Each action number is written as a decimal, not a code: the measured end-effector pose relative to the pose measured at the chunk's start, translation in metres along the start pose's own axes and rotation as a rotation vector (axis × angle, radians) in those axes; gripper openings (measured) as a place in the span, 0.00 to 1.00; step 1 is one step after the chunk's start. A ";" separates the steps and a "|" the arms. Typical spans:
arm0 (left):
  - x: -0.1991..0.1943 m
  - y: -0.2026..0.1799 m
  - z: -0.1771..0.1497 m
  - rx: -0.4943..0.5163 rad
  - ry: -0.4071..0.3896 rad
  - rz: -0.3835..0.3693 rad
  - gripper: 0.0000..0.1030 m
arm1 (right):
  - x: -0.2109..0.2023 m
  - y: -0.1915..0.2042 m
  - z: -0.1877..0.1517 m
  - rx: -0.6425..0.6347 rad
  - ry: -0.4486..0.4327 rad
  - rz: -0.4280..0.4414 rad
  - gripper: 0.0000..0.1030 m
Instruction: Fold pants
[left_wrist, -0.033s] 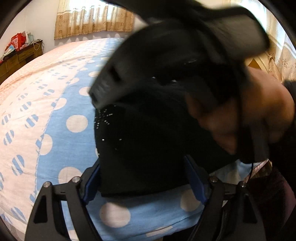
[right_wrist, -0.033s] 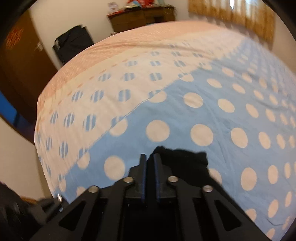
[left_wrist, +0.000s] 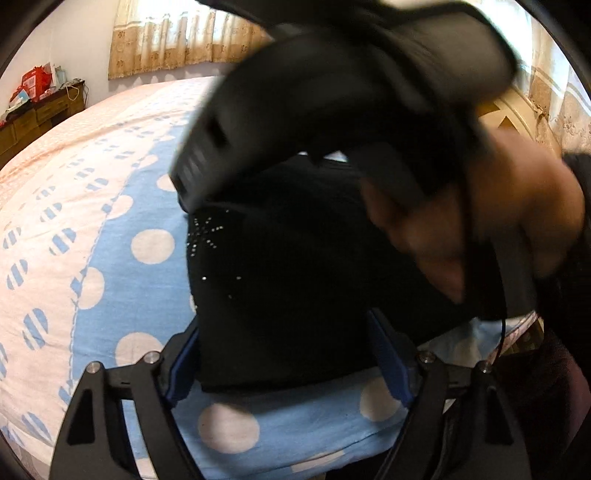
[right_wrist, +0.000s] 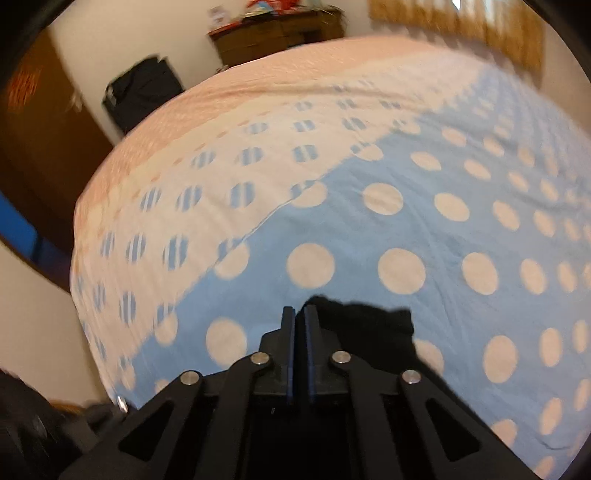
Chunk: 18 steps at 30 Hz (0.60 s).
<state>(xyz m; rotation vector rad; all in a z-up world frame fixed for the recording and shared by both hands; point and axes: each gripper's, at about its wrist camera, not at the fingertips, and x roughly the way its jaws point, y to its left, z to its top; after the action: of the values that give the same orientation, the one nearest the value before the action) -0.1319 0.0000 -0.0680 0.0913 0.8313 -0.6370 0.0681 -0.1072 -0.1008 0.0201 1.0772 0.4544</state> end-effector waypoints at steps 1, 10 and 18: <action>0.000 -0.002 -0.001 0.012 0.000 0.004 0.81 | 0.003 -0.002 0.003 0.013 0.004 0.012 0.00; -0.001 -0.016 -0.006 0.057 0.017 0.035 0.87 | -0.042 -0.020 -0.004 0.132 -0.158 0.165 0.00; 0.001 -0.034 -0.006 0.081 0.031 0.037 0.87 | -0.009 0.002 -0.016 -0.001 0.064 0.134 0.01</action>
<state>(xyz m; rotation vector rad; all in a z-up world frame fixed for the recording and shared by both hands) -0.1543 -0.0266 -0.0669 0.1893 0.8317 -0.6361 0.0502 -0.1118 -0.1007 0.0781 1.1430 0.5798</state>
